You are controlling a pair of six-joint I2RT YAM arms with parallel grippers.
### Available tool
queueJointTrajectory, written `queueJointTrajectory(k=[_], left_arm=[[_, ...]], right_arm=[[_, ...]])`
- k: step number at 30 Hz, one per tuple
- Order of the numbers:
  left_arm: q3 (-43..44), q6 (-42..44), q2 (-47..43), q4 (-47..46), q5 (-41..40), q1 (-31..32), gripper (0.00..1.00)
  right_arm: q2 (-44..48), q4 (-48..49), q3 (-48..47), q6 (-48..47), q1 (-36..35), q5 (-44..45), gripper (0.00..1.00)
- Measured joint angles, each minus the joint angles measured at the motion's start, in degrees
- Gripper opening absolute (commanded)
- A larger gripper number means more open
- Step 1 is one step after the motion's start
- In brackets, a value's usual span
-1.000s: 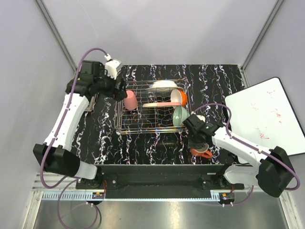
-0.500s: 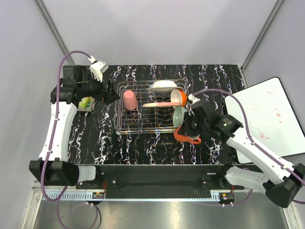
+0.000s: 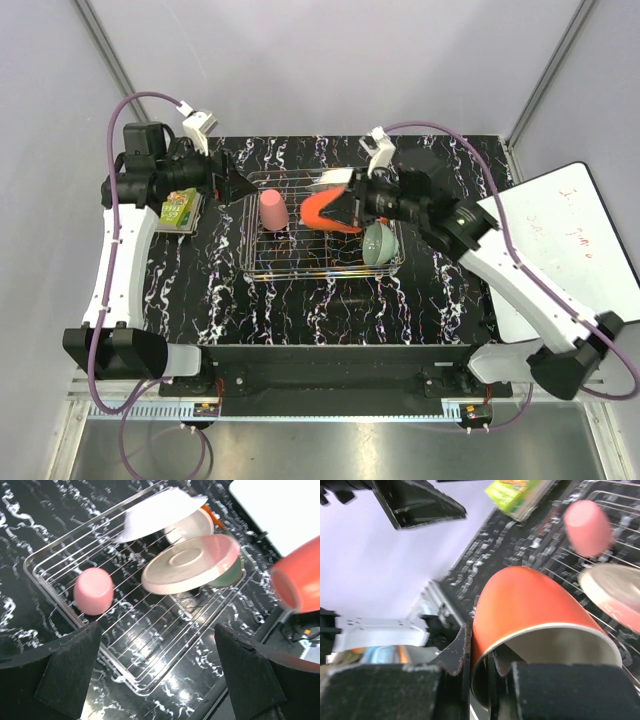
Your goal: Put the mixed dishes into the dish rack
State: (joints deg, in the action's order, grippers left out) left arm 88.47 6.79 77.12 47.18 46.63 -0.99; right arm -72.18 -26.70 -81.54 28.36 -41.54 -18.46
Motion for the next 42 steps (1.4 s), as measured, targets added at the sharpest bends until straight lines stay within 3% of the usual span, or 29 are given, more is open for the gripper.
queueJointTrajectory(k=[4,9,13,19,28,42], left_arm=[[-0.02,-2.56,-0.04,-2.32,2.73,-0.02,0.99],[-0.02,-8.63,-0.04,-7.06,7.93,-0.81,0.99],[-0.13,-14.49,-0.04,-12.13,11.85,-0.96,0.99],[-0.5,-18.97,0.26,-17.88,13.0,0.68,0.99],[-0.5,-19.26,1.77,-20.04,12.37,4.37,0.99],[-0.72,-20.57,3.8,-21.62,11.23,7.26,0.99]], right_arm=[[-5.42,10.71,0.57,6.49,2.84,-9.01,0.0],[-7.78,35.43,8.81,24.61,12.11,-18.84,0.0],[-12.83,55.89,11.47,40.15,16.15,-20.98,0.0],[-23.67,79.38,10.38,60.39,15.56,-22.25,0.0],[-30.25,89.13,9.38,74.93,15.5,-23.06,0.0],[-35.78,97.09,6.01,82.93,12.39,-22.64,0.0]])
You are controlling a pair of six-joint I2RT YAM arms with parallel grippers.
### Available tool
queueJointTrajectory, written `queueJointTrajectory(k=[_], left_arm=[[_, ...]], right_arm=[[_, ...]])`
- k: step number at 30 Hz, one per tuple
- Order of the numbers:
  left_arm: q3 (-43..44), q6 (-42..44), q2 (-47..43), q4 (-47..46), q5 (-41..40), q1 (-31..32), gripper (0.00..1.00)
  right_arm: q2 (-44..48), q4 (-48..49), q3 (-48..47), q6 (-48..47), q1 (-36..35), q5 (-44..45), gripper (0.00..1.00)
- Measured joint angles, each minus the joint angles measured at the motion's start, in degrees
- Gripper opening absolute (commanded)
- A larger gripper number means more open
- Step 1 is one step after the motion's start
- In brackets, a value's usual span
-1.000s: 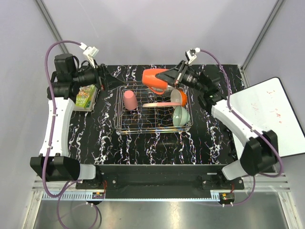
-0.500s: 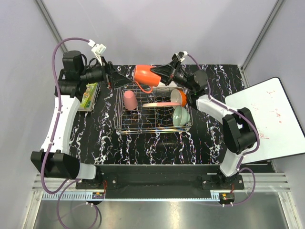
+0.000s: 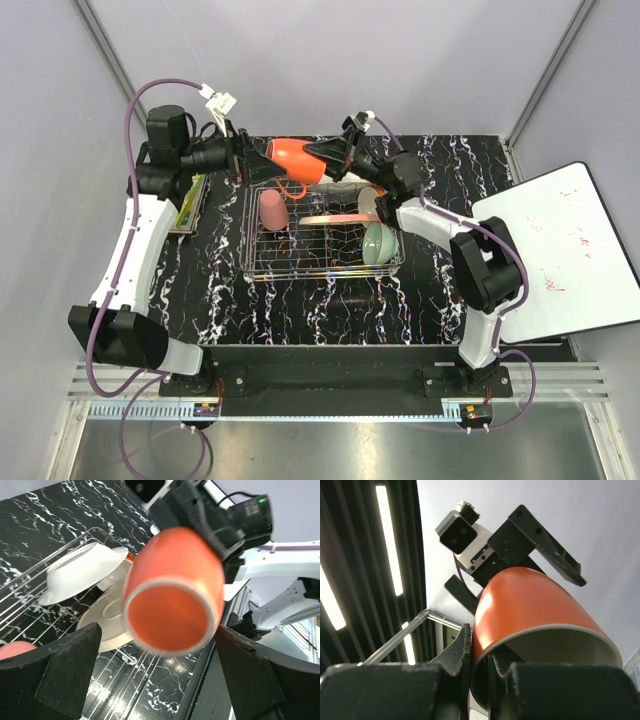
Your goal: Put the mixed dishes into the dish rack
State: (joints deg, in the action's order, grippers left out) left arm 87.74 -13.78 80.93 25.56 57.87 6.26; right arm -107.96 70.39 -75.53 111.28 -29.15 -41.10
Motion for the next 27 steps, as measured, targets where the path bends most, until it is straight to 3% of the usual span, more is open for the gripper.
queueJointTrajectory(k=[13,18,21,24,25,26,27], left_arm=[[0.0,-3.82,0.79,-4.46,-0.07,0.79,0.98],[0.0,-4.04,0.79,-5.7,-1.92,0.17,0.88],[0.0,-4.11,0.85,-5.62,-3.39,-0.33,0.67],[0.0,-4.39,0.9,-5.68,-3.34,-0.76,0.33],[0.0,-4.66,0.9,-5.86,-3.28,-0.81,0.1],[0.0,-4.74,0.9,-6.01,-3.19,-0.85,0.01],[0.0,-4.76,0.9,-6.1,-3.15,-0.85,0.0]], right_arm=[[-6.43,1.84,-6.38,2.49,-3.17,2.69,0.0],[-9.4,3.52,-9.35,2.8,-4.42,5.38,0.0],[-10.8,4.74,-10.05,3.04,-5.14,7.23,0.0],[-11.39,5.53,-10.19,3.56,-5.38,8.31,0.0],[-11.5,5.86,-10.19,3.69,-5.4,8.59,0.0],[-11.61,6.25,-10.19,3.8,-5.4,8.76,0.0],[-11.72,6.54,-10.19,4.02,-5.46,8.98,0.0]])
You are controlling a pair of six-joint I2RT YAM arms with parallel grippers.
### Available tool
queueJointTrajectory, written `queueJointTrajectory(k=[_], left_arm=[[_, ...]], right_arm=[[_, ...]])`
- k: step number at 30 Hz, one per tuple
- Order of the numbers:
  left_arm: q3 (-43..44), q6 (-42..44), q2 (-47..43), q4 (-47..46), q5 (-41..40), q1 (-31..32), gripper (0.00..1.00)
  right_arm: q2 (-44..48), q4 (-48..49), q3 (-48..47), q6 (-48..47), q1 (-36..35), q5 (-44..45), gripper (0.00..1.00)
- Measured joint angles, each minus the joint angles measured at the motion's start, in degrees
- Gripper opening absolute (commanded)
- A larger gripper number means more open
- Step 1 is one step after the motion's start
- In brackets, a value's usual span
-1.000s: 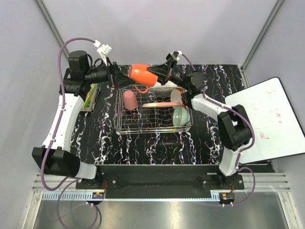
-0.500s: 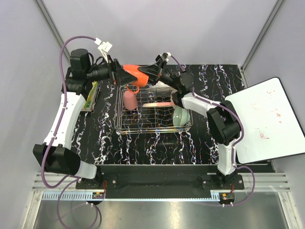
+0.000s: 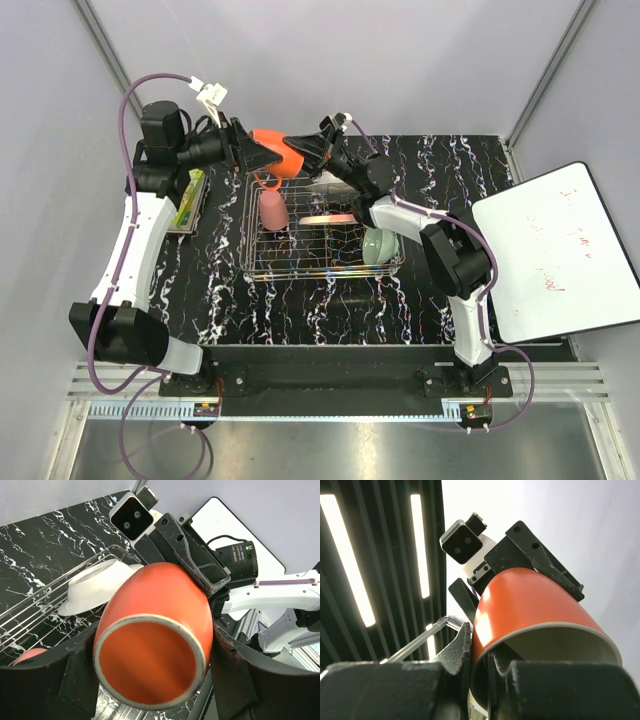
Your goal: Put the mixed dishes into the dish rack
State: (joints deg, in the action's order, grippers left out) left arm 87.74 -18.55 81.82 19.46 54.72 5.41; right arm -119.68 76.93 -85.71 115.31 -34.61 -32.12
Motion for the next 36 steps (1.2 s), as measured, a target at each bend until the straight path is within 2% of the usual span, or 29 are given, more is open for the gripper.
queueJointTrajectory(k=[2,3,4,7,11,13,16,18,20,28,36], left_arm=[[0.0,0.04,0.04,0.04,0.0,-0.02,0.0],[0.0,0.09,0.09,0.13,0.0,-0.04,0.0],[0.0,0.15,0.09,0.26,0.02,-0.09,0.0],[0.31,1.44,0.11,2.49,0.17,-0.2,0.0],[0.31,3.34,0.11,7.32,1.14,-0.42,0.0],[0.31,3.78,0.11,9.03,2.51,-0.94,0.0],[0.31,4.22,0.09,11.21,4.28,-2.12,0.0],[0.31,4.59,0.09,11.98,4.83,-2.95,0.0],[0.33,4.76,0.04,12.44,5.01,-3.52,0.0],[0.33,5.53,-0.5,14.25,5.01,-4.79,0.0],[1.38,15.65,-1.86,23.82,0.17,-5.03,0.0]], right_arm=[[-0.15,0.07,0.0,0.15,-0.04,0.17,0.01],[-0.2,0.07,0.0,0.24,-0.04,0.17,0.13],[-0.2,0.04,0.02,0.24,-0.04,0.15,0.19],[-0.17,0.66,1.05,0.33,-0.09,0.17,0.24],[1.09,0.52,4.7,0.22,0.02,-0.39,0.41],[1.73,0.0,6.54,0.04,0.31,-1.01,0.54],[2.54,-0.33,8.83,-0.04,1.31,-1.84,0.66],[3.04,-0.55,10.03,-0.11,2.08,-2.03,0.7],[3.32,-0.57,10.69,-0.13,2.6,-2.05,0.99],[4.72,-1.44,12.37,-0.63,3.06,-4.39,1.0],[13.62,-7.13,16.7,-6.21,6.64,-10.08,1.0]])
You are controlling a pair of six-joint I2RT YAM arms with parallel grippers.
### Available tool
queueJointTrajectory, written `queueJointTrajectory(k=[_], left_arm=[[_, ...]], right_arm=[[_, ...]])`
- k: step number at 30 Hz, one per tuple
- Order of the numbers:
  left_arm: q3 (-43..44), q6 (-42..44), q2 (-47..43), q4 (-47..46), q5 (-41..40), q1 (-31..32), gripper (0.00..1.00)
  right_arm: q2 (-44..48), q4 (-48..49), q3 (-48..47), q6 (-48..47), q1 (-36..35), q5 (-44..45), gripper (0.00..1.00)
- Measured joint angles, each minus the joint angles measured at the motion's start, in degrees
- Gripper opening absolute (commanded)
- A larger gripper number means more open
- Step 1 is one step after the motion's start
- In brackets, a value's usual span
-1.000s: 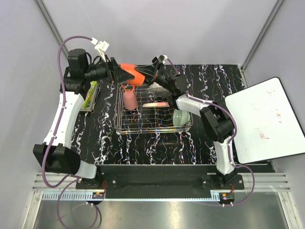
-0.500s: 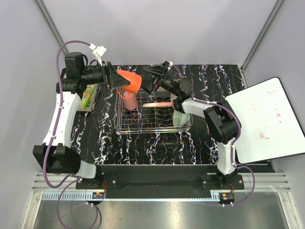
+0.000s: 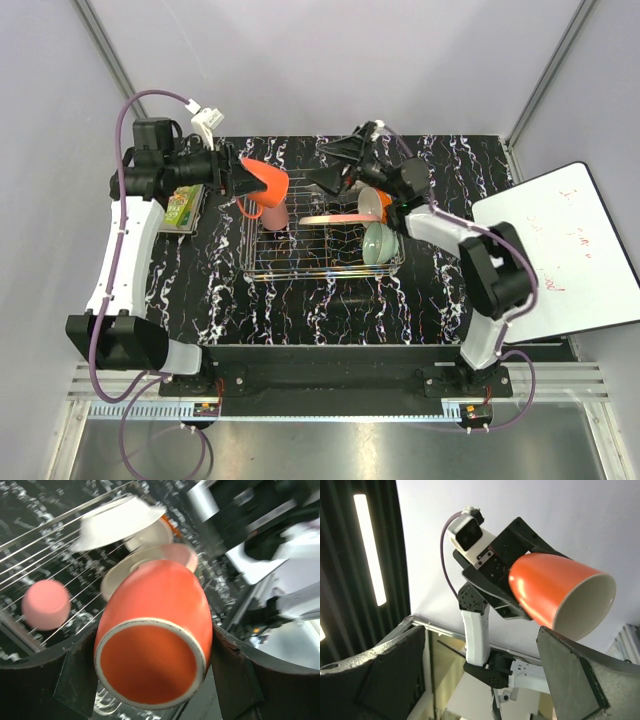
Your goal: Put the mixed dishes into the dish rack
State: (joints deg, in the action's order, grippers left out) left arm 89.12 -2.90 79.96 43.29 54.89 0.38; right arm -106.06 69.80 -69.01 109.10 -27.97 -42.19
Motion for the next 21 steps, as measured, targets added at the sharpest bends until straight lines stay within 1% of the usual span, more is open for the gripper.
queueJointTrajectory(k=[3,6,7,9,12,15,21], left_arm=[[0.02,4.48,-0.09,3.54,-3.43,0.0,0.0],[-0.79,9.01,-0.09,5.86,-9.18,1.27,0.0],[-1.75,10.6,-0.17,5.92,-11.87,2.38,0.0],[-4.9,13.4,-0.24,6.4,-17.68,5.6,0.0],[-8.66,15.72,0.42,8.2,-23.21,10.23,0.0],[-9.46,17.35,2.05,10.32,-25.83,12.7,0.0],[-9.09,19.52,2.73,10.29,-30.12,11.93,0.0]], right_arm=[[6.47,-8.68,1.55,-6.97,2.38,-2.29,1.0],[14.05,-22.18,1.57,-18.18,4.11,-2.45,1.0],[16.17,-25.9,1.51,-21.64,4.39,-2.29,1.0],[21.59,-36.35,0.94,-30.12,4.61,-1.14,1.0],[26.69,-46.73,-0.66,-39.45,4.61,1.03,1.0],[30.01,-54.12,-1.42,-46.49,4.79,3.45,1.0],[37.22,-66.66,1.31,-55.6,5.66,10.54,1.0]])
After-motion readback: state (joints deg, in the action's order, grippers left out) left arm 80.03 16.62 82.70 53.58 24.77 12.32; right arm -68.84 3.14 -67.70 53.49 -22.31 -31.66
